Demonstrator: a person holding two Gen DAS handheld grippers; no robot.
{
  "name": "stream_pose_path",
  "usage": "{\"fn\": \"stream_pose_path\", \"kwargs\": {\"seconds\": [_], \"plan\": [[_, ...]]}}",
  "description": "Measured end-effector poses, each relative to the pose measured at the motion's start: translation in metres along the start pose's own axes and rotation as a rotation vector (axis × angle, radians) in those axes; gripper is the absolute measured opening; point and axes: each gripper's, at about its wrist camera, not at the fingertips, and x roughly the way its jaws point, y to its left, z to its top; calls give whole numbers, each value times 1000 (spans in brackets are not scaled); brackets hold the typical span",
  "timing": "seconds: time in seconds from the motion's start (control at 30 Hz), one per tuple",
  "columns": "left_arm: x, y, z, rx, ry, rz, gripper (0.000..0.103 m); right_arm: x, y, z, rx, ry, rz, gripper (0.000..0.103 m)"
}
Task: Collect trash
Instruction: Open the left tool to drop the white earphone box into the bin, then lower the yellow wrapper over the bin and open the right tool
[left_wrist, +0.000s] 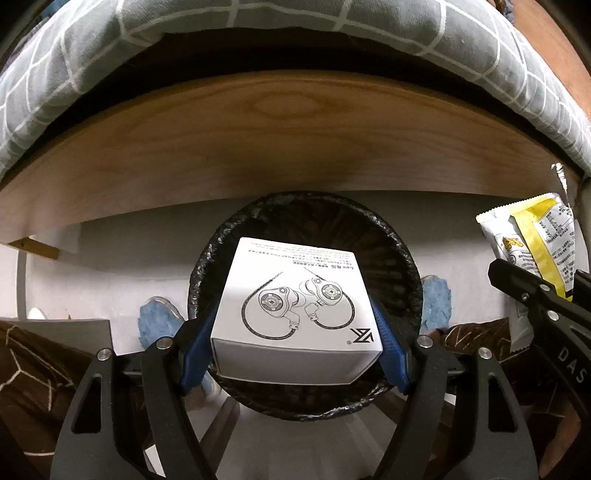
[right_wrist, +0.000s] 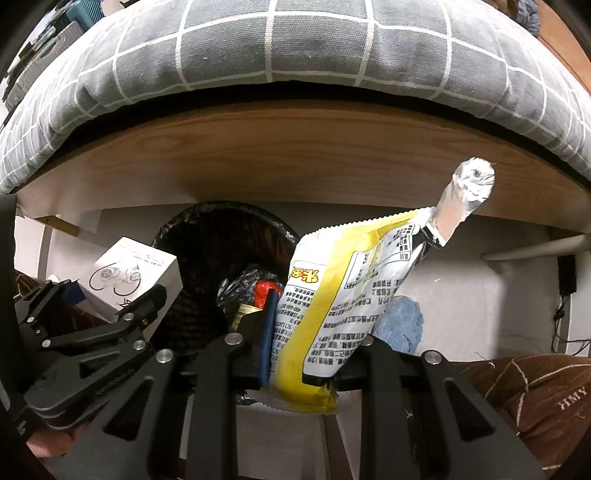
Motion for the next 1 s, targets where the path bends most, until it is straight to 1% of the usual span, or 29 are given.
{"fn": "stream_pose_path", "kwargs": {"seconds": [0.07, 0.1, 0.13, 0.17, 0.3, 0.4, 0.47, 0.73, 1.0], "plan": [[1, 0, 0, -2, 6, -9, 75, -2, -1, 0, -4, -2, 2, 22], [1, 1, 0, -4, 10, -11, 78, -2, 0, 0, -6, -3, 3, 22], [0, 2, 0, -7, 9, -11, 84, -4, -1, -1, -6, -3, 3, 22], [-2, 4, -1, -11, 3, -9, 89, -4, 0, -1, -7, -4, 5, 22], [-16, 13, -3, -10, -28, 12, 93, -8, 2, -2, -9, -13, 19, 22], [-25, 29, -5, -27, -56, 35, 97, -10, 10, 0, -22, -18, 35, 22], [-28, 38, -7, -42, -67, 44, 97, -10, 18, 1, -36, -18, 46, 22], [-37, 78, -10, -89, -71, 83, 97, -5, 50, 5, -89, 1, 79, 22], [-35, 106, -19, -120, -59, 101, 97, 10, 83, 7, -125, 50, 108, 23]]}}
